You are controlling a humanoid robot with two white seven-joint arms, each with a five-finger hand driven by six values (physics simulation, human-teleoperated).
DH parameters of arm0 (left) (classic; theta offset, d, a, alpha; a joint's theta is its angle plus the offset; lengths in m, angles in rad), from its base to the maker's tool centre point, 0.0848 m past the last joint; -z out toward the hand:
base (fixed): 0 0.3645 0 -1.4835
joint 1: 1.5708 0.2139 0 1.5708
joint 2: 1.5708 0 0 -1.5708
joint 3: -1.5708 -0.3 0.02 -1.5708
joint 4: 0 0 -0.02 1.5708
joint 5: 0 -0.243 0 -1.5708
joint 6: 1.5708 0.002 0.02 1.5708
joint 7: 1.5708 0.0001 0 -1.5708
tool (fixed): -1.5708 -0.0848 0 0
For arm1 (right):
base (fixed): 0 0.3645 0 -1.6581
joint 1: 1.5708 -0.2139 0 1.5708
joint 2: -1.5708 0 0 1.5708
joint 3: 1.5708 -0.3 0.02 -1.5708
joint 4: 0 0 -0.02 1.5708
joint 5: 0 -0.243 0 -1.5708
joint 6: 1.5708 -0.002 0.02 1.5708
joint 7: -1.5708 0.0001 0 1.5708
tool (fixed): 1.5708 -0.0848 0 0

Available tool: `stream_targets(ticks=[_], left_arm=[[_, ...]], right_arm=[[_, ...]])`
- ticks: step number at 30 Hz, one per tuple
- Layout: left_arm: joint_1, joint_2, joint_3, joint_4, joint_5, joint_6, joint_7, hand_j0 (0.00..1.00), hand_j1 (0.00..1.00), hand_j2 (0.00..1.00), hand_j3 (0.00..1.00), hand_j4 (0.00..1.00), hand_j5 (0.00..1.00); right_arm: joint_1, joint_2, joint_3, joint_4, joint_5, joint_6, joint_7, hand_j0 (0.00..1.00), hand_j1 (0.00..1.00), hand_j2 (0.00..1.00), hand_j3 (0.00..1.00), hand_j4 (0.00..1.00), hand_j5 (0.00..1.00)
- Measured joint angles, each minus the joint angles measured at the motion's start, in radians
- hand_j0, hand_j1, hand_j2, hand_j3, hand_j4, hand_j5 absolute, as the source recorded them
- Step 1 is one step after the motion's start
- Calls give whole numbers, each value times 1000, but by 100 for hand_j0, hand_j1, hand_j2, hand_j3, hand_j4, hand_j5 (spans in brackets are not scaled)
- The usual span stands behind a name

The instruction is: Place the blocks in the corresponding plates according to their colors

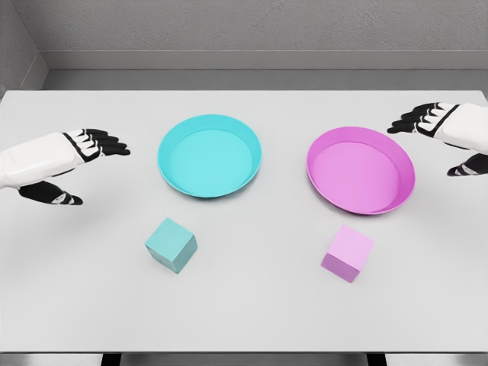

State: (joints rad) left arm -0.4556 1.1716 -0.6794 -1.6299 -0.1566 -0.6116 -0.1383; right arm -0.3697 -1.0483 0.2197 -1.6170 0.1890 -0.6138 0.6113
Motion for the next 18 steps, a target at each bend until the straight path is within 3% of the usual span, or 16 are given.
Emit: stream_targets(ticks=[4, 9, 11, 18], left_arm=[[-20, -15, -27, -5, 0, 0, 0, 100, 100, 100, 100, 100, 100], [-20, -56, -87, -99, 3, 0, -15, 98, 98, 98, 98, 98, 98], [-17, -70, -112, -116, 12, 0, -14, 98, 98, 98, 98, 98, 98], [-15, -79, -185, -131, 37, 0, 47, 99, 99, 99, 99, 99, 99]], right_arm=[[-6, 15, -4, 8, 20, 0, 0, 100, 100, 100, 100, 100, 100], [14, 26, -3, 6, 33, 0, 0, 100, 100, 100, 100, 100, 100], [61, 41, 3, -31, 38, -1, 0, 100, 100, 100, 100, 100, 100], [25, 57, 128, -124, 53, 0, 0, 100, 100, 100, 100, 100, 100]])
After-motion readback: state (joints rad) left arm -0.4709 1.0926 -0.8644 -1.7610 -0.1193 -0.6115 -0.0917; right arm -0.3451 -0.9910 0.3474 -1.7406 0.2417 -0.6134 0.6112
